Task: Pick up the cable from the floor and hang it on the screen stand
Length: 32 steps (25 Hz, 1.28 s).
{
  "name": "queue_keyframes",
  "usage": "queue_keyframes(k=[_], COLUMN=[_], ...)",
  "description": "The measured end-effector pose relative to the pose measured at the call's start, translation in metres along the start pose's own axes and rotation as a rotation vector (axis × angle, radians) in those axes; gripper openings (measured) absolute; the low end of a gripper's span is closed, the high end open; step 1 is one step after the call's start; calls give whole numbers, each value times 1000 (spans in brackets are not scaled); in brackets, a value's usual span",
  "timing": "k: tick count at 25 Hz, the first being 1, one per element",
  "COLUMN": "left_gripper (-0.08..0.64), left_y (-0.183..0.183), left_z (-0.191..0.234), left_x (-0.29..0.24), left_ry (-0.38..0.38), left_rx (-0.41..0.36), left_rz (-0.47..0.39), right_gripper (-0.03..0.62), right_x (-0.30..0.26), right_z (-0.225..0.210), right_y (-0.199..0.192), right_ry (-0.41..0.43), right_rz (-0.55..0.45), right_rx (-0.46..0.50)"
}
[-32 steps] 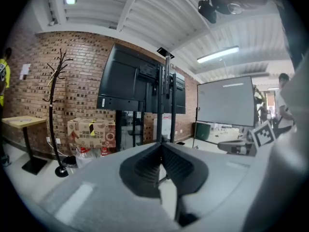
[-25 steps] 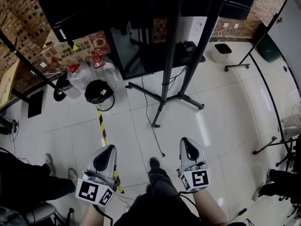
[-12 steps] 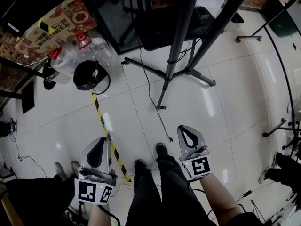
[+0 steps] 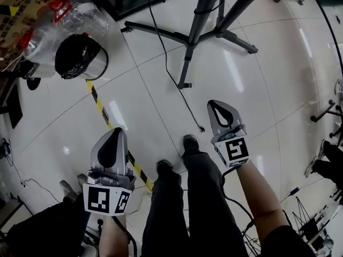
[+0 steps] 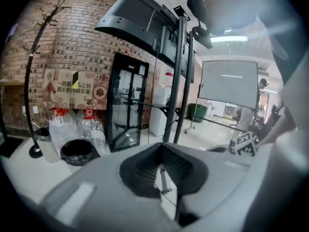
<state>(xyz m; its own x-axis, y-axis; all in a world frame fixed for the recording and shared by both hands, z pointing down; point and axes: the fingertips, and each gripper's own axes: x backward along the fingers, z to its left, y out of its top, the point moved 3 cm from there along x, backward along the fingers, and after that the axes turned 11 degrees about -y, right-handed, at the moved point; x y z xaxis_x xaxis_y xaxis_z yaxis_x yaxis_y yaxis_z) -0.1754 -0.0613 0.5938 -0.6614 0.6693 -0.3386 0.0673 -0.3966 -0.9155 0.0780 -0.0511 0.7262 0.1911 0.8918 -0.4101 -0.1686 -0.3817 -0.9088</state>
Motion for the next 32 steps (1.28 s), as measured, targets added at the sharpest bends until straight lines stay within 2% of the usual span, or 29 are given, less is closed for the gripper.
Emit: queue_keyframes(k=[3, 6, 9, 13, 17, 23, 28, 32], left_gripper=[5, 5, 5, 5, 5, 5, 5, 6], left_y=[-32, -68, -111, -159, -191, -230, -269, -296], left_z=[13, 28, 42, 53, 66, 95, 116, 128], left_x=[-14, -29, -43, -61, -81, -104, -121, -134], left_ry=[-33, -53, -57, -74, -98, -84, -78, -112], left_rx=[0, -22, -40, -58, -88, -86, -66, -60], left_rz=[-3, -12, -15, -20, -21, -24, 16, 27], right_gripper=[11, 9, 9, 9, 9, 11, 11, 29], right_x=[-15, -32, -49, -74, -101, -129, -137, -148], right_z=[6, 12, 16, 21, 17, 18, 29, 41], right_y=[-25, -48, -89, -139, -170, -198, -244, -284], right_ry=[2, -10, -28, -9, -11, 7, 39, 80], right_rz=[12, -18, -47, -26, -33, -43, 63, 169], right_rx=[7, 3, 2, -24, -68, -47, -22, -61])
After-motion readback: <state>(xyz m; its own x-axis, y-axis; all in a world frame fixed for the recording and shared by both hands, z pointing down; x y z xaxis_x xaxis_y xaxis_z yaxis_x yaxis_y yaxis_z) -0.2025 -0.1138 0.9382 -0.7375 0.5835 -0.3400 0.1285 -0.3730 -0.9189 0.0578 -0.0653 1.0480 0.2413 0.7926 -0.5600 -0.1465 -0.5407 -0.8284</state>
